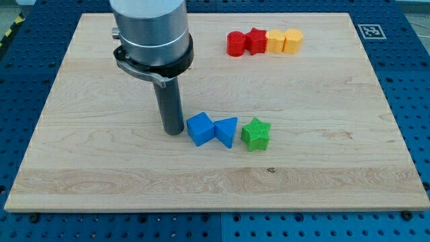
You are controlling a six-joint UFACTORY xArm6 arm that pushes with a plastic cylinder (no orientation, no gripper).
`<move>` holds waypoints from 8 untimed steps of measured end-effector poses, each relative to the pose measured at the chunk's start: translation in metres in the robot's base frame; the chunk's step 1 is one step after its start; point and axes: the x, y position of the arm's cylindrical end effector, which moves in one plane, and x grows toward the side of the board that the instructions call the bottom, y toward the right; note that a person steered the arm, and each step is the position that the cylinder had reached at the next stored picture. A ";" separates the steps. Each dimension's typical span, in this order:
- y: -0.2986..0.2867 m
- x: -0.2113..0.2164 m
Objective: Slide the blue cube vertically to the green circle
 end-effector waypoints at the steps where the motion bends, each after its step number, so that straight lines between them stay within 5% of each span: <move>1: 0.024 0.008; 4: 0.028 0.078; 6: 0.073 0.058; 8: 0.056 0.053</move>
